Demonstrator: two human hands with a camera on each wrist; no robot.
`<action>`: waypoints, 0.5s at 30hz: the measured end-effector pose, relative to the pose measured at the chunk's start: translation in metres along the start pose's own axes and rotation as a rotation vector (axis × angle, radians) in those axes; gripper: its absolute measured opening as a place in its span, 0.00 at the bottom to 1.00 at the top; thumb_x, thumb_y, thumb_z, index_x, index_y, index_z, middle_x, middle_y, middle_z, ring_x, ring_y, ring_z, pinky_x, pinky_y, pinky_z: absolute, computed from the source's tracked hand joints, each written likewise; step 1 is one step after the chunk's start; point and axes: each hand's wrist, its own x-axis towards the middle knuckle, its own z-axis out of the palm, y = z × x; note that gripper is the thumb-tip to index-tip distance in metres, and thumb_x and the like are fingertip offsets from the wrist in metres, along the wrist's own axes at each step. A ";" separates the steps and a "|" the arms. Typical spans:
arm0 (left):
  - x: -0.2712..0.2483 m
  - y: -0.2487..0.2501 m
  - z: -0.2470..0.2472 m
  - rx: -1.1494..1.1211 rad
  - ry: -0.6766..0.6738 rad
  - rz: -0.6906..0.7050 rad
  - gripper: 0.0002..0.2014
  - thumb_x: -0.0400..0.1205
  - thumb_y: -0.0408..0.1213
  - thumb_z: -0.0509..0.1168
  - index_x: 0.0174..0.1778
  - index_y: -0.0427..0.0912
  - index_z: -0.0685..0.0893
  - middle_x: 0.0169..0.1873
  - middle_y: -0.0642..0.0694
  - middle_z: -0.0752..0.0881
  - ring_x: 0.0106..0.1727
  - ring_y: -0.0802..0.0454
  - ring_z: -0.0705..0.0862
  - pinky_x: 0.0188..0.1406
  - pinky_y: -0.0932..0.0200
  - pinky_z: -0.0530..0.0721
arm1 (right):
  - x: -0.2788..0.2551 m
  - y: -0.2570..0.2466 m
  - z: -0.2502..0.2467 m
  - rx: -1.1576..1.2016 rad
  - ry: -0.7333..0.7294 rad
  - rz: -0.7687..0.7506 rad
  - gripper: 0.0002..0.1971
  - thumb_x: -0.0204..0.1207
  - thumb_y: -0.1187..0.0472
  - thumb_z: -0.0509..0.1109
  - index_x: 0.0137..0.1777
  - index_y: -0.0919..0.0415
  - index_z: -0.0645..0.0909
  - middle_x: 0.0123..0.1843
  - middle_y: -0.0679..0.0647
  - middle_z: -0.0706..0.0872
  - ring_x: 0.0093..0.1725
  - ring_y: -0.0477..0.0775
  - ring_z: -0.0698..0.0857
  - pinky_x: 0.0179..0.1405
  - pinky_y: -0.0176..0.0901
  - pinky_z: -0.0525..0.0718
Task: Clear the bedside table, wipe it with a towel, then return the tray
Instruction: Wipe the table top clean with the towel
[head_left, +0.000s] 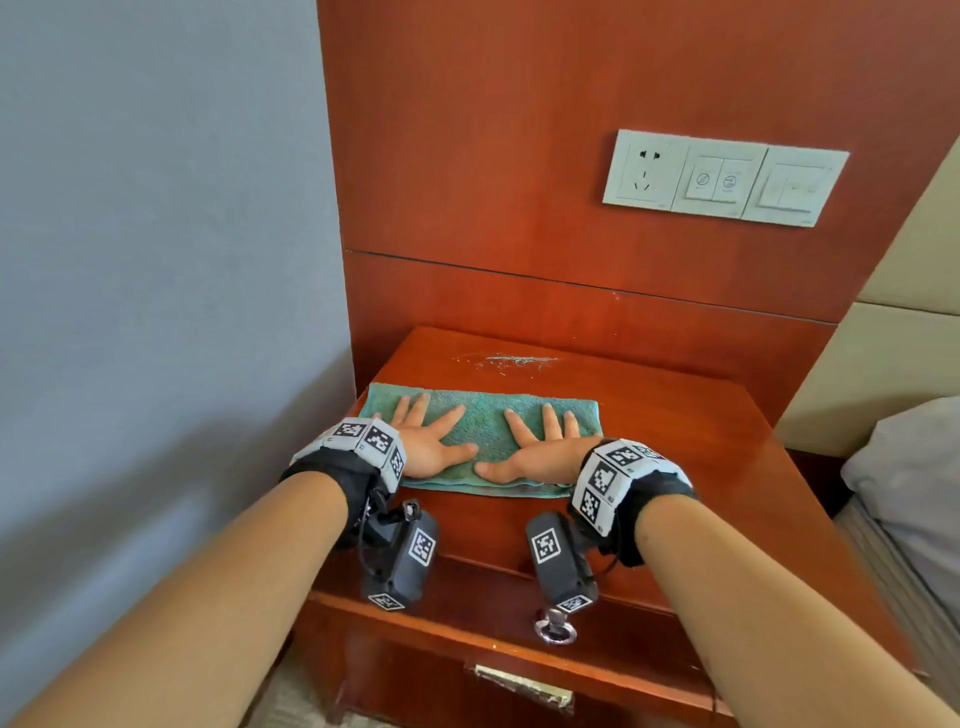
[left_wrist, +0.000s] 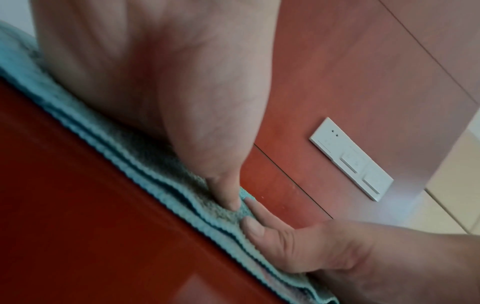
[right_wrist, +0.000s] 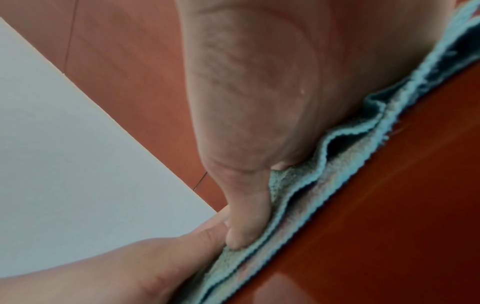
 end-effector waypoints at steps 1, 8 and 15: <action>0.002 -0.008 -0.002 -0.002 0.004 -0.012 0.37 0.80 0.70 0.47 0.82 0.68 0.39 0.84 0.47 0.33 0.85 0.45 0.31 0.81 0.35 0.36 | 0.006 -0.007 -0.002 0.001 -0.011 -0.011 0.51 0.69 0.24 0.59 0.85 0.40 0.35 0.86 0.57 0.30 0.84 0.70 0.34 0.79 0.72 0.39; 0.037 -0.016 -0.018 0.030 -0.023 -0.041 0.39 0.79 0.71 0.48 0.82 0.66 0.37 0.84 0.46 0.32 0.84 0.41 0.31 0.80 0.33 0.39 | 0.033 -0.023 -0.019 0.473 -0.113 0.026 0.52 0.56 0.18 0.60 0.82 0.39 0.64 0.88 0.55 0.50 0.86 0.60 0.39 0.82 0.64 0.36; 0.089 -0.015 -0.042 0.053 -0.047 -0.026 0.39 0.78 0.72 0.48 0.82 0.68 0.37 0.84 0.47 0.32 0.84 0.42 0.31 0.80 0.32 0.40 | 0.083 -0.013 -0.042 0.420 -0.120 0.064 0.50 0.57 0.17 0.59 0.81 0.35 0.63 0.88 0.54 0.51 0.86 0.61 0.38 0.79 0.73 0.35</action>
